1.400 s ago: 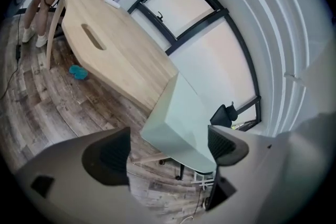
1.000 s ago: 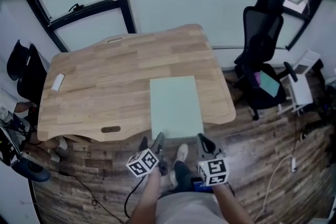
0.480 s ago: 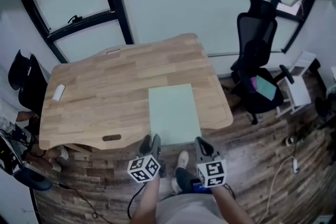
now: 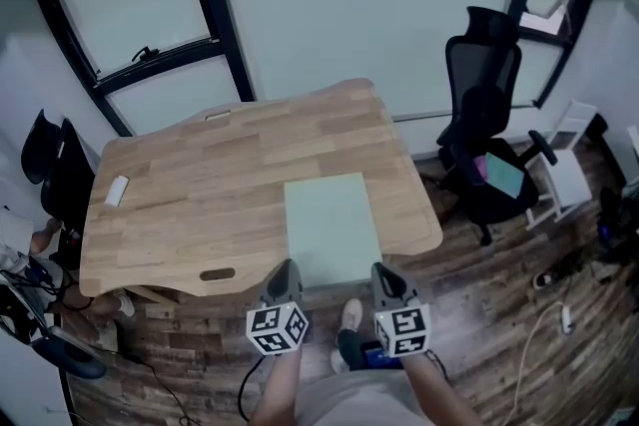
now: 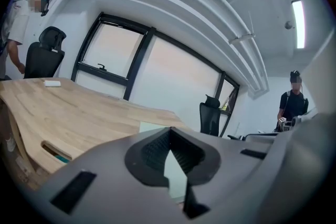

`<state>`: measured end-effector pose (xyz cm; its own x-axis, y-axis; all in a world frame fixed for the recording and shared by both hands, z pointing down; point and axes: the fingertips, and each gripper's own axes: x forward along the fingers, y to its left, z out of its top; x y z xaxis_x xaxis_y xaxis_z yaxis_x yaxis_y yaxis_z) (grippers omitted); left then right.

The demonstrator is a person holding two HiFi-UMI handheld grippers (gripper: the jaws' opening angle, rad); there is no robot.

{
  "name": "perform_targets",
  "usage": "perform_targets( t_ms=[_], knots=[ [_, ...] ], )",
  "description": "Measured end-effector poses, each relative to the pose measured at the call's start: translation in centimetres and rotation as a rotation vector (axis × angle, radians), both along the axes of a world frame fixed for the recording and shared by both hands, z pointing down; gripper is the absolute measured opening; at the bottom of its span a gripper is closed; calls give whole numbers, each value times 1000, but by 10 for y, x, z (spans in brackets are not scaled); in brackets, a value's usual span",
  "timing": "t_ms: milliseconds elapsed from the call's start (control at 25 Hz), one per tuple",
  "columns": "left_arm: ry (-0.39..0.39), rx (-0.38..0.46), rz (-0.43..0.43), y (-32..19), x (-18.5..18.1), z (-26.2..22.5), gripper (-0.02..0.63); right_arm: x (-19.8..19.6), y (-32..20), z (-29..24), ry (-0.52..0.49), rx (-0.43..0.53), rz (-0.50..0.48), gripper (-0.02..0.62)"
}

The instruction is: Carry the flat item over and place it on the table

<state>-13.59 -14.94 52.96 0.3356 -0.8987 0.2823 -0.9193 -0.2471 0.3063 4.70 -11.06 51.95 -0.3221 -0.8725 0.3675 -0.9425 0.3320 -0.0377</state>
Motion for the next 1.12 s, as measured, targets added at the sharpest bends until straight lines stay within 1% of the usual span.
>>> perform_targets(
  t_ms=[240, 400, 720, 880, 1120],
  knots=[
    [-59, 54, 26, -5, 4, -21, 2, -1, -5, -7, -6, 26, 4, -5],
    [-84, 79, 39, -6, 5, -29, 2, -4, -6, -11, 2, 32, 1, -5],
    [-86, 94, 48, -6, 8, -34, 2, 2, -10, -13, 12, 37, 7, -5],
    [-93, 97, 51, -7, 8, -35, 2, 2, -9, -12, 19, 34, 3, -5],
    [-85, 94, 49, -6, 7, -33, 2, -1, -8, -10, 21, 25, -2, -5]
  ],
)
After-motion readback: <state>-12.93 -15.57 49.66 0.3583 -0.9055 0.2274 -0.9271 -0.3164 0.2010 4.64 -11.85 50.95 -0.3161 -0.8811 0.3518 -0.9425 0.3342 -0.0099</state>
